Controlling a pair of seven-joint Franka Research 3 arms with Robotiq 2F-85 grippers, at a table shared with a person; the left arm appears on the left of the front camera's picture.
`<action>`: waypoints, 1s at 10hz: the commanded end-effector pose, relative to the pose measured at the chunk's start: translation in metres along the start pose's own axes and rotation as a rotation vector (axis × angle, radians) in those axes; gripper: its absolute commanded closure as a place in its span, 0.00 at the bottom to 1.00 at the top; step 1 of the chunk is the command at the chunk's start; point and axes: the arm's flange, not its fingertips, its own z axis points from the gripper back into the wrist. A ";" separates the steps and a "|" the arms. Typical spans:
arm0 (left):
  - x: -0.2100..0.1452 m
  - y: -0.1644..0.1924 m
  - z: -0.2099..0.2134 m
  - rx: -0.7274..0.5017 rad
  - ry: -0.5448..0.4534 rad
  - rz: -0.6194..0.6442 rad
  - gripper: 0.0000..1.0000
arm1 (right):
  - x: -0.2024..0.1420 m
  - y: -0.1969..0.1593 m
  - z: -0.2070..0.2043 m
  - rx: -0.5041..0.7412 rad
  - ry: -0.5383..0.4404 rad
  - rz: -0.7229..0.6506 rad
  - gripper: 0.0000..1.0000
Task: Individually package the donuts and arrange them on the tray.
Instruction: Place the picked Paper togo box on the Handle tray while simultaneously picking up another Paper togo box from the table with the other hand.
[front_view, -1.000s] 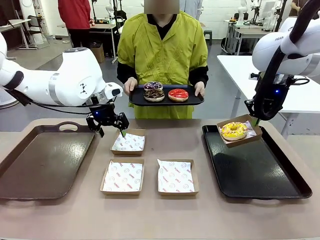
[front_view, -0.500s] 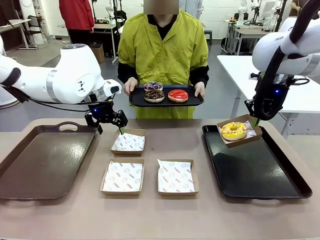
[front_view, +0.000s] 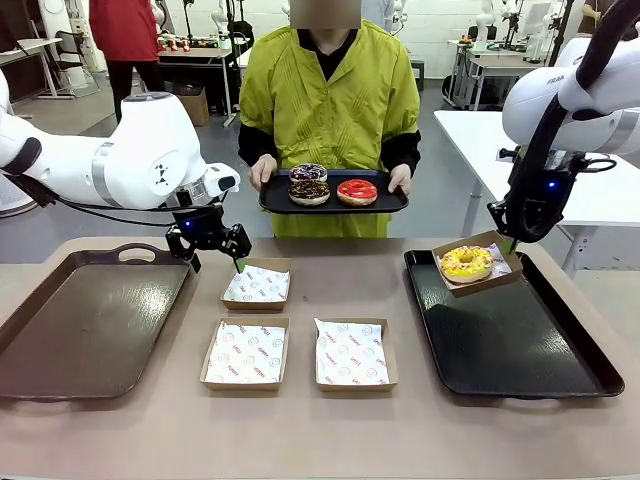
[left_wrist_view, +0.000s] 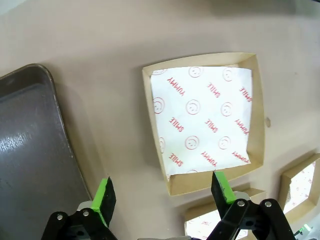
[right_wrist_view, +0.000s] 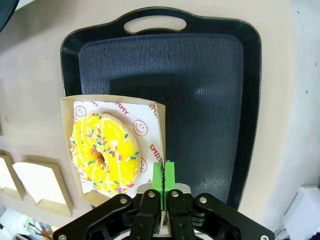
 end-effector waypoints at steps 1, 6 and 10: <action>0.015 -0.007 -0.007 0.049 0.031 0.021 0.00 | 0.014 0.006 -0.007 -0.001 -0.001 -0.053 0.99; 0.031 -0.007 -0.028 0.051 0.071 0.042 0.00 | 0.033 0.013 -0.024 -0.008 0.051 -0.093 0.99; 0.040 -0.005 -0.042 0.063 0.087 0.058 0.00 | 0.041 0.015 -0.035 -0.019 0.067 -0.094 0.99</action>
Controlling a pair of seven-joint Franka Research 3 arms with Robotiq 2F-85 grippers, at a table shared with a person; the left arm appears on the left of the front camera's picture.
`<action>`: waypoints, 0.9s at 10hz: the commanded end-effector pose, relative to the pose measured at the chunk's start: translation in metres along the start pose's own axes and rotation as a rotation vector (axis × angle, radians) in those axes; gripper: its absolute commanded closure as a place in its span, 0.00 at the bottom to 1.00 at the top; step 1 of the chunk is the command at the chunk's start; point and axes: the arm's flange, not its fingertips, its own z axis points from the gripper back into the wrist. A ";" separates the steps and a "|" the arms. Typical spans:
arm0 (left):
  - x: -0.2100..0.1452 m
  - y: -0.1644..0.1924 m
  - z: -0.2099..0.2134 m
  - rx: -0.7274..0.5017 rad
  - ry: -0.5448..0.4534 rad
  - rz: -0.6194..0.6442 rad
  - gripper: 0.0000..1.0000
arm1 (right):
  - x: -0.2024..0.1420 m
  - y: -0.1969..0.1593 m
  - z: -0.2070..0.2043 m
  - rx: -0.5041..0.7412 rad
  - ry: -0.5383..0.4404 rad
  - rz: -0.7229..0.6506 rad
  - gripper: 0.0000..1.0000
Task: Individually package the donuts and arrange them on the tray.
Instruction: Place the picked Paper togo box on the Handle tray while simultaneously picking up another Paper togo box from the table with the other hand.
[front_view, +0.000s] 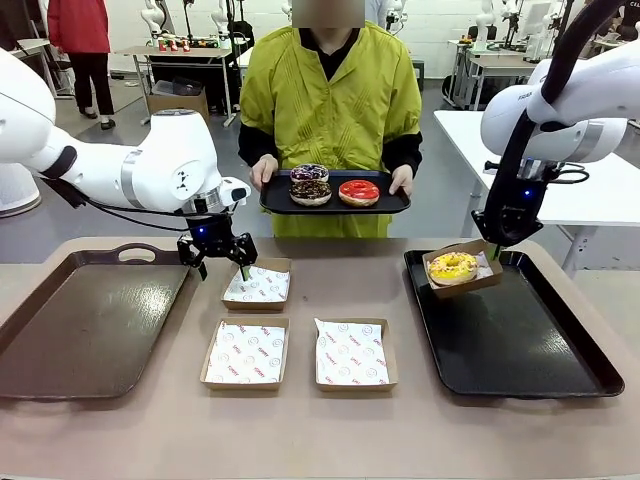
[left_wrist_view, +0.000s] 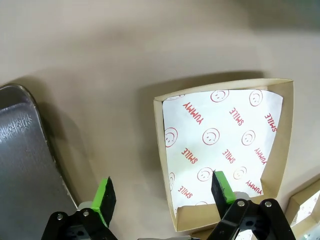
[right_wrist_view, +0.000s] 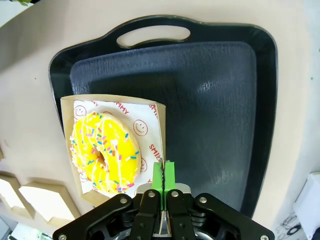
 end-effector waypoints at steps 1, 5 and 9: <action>0.008 -0.006 -0.002 0.040 0.010 0.027 0.00 | 0.009 0.009 -0.004 -0.024 0.006 -0.001 0.99; 0.008 -0.008 -0.005 0.040 0.012 0.011 0.00 | 0.021 0.016 -0.018 -0.039 0.015 -0.015 0.99; 0.008 -0.008 -0.010 0.051 0.012 -0.014 0.00 | 0.030 0.025 -0.022 -0.061 0.011 -0.011 0.99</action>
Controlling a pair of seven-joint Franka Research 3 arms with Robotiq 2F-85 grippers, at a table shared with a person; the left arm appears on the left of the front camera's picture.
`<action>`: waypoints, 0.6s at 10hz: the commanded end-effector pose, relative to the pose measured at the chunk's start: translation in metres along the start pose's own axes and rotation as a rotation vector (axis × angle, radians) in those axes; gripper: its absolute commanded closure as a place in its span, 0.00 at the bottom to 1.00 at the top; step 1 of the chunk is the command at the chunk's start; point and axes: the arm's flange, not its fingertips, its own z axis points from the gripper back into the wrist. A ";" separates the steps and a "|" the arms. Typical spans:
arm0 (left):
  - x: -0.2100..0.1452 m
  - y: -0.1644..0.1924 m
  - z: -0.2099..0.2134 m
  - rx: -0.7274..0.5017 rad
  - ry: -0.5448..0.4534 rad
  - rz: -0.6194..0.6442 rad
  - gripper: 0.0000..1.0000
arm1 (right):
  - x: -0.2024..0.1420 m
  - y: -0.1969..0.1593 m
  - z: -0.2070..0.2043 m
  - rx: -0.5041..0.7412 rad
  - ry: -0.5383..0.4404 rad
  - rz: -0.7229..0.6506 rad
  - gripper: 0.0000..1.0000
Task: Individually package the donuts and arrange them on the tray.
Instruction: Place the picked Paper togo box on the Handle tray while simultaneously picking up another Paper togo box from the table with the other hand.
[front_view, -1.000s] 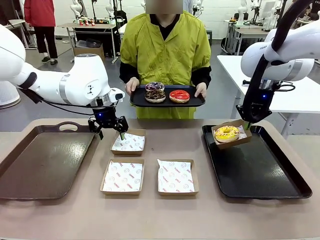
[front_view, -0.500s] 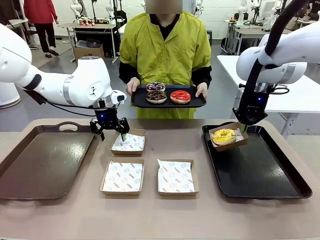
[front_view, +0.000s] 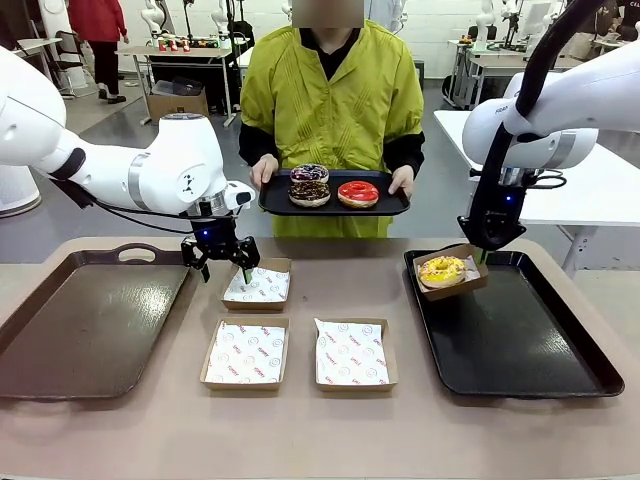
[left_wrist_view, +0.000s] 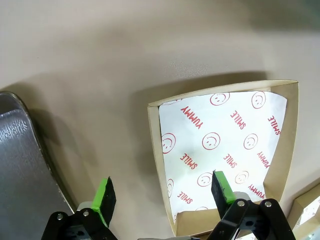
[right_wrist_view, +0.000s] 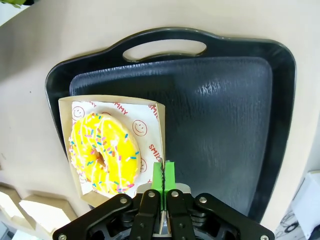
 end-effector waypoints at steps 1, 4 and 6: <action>0.005 -0.002 -0.003 0.033 0.005 0.004 0.00 | 0.009 0.009 -0.001 -0.045 -0.010 -0.009 0.99; 0.003 -0.003 -0.006 0.034 0.011 -0.003 0.00 | 0.012 0.017 -0.005 -0.066 -0.015 -0.006 0.99; 0.004 -0.003 -0.007 0.025 0.016 0.006 0.00 | 0.012 0.017 -0.006 -0.065 -0.016 -0.006 0.99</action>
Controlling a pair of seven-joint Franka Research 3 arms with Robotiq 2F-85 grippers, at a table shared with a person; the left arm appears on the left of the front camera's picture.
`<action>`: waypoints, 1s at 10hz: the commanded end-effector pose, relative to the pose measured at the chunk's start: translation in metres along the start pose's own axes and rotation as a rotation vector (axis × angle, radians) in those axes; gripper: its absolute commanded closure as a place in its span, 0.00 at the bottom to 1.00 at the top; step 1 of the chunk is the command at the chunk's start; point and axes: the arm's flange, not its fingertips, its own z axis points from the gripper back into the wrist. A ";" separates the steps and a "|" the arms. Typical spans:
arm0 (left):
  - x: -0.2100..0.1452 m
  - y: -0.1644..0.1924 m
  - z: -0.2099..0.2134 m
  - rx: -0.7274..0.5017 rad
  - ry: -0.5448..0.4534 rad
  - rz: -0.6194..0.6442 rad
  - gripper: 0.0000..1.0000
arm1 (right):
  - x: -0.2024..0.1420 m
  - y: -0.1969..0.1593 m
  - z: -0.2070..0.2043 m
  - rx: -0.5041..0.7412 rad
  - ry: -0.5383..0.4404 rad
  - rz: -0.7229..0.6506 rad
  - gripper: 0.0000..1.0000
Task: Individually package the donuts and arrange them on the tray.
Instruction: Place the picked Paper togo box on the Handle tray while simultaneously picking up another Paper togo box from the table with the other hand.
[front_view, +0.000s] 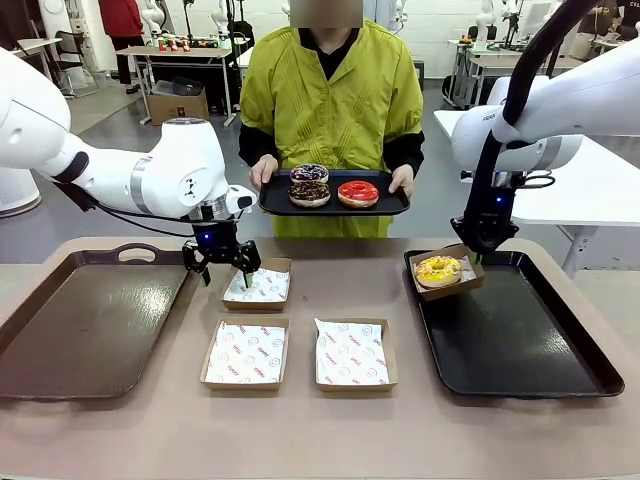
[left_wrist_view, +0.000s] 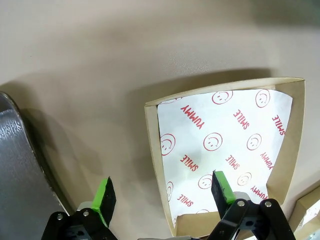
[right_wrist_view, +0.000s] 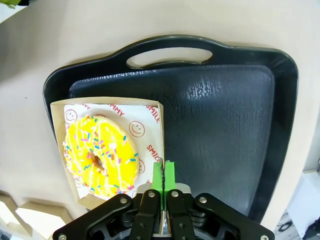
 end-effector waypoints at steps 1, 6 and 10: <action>0.004 -0.003 0.002 0.020 -0.006 0.012 0.00 | 0.006 0.003 0.001 -0.021 -0.015 -0.010 0.99; 0.008 0.000 0.004 0.010 -0.019 0.042 1.00 | 0.005 0.001 0.000 -0.010 -0.013 0.008 0.00; 0.009 0.001 0.004 0.018 -0.017 0.050 1.00 | 0.005 -0.001 0.000 0.004 -0.011 0.005 0.00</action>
